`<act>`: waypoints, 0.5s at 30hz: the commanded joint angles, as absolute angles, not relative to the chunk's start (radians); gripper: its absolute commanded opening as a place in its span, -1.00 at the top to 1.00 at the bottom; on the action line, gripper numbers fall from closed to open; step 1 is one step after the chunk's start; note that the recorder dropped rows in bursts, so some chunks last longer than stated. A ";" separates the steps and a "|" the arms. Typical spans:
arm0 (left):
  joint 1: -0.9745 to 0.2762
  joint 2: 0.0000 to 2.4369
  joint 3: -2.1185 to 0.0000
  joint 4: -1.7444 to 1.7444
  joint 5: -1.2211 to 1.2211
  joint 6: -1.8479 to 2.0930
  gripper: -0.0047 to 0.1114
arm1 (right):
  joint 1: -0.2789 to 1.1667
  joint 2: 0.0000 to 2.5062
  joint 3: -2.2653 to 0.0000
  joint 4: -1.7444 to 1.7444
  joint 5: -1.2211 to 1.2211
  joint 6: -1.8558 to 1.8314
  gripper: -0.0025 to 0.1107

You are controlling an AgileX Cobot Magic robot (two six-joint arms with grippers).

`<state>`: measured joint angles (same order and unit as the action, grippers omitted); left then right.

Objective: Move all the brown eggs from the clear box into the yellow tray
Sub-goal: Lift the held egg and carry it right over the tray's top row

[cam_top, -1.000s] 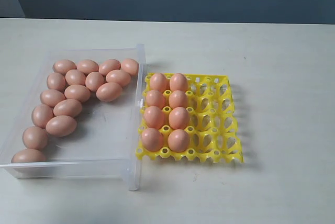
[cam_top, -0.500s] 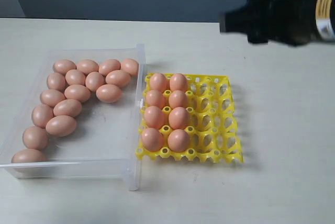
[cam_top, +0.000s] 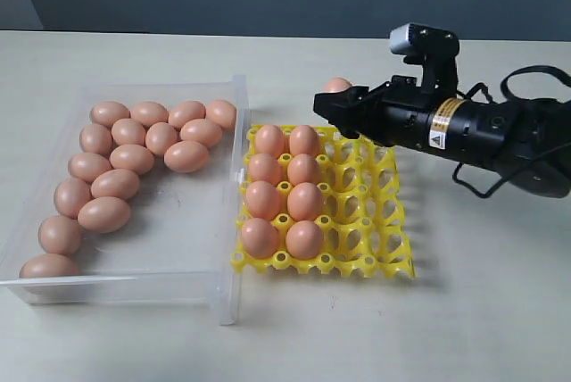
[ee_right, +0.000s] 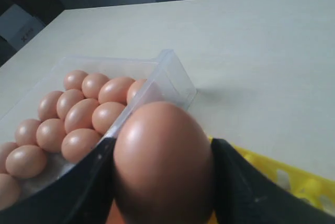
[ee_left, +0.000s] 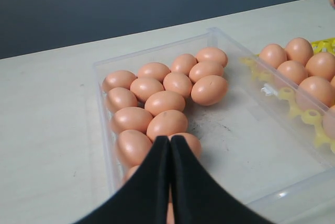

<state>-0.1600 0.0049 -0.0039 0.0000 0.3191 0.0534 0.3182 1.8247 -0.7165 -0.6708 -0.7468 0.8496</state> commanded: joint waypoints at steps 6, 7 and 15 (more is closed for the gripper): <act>-0.161 0.000 0.000 0.000 0.309 0.053 0.91 | 0.310 1.970 -0.781 -0.615 -0.778 0.680 0.93; -0.161 0.000 0.000 0.000 0.309 0.053 0.91 | 0.310 1.976 -0.793 -0.617 -0.762 0.678 0.93; -0.161 0.000 0.000 0.000 0.309 0.053 0.91 | 0.310 1.999 -0.834 -0.618 -0.732 0.678 0.93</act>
<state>-0.1600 0.0049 -0.0039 0.0000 0.3191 0.0534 0.3141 1.9983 -0.8291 -0.6234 -0.7281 0.6872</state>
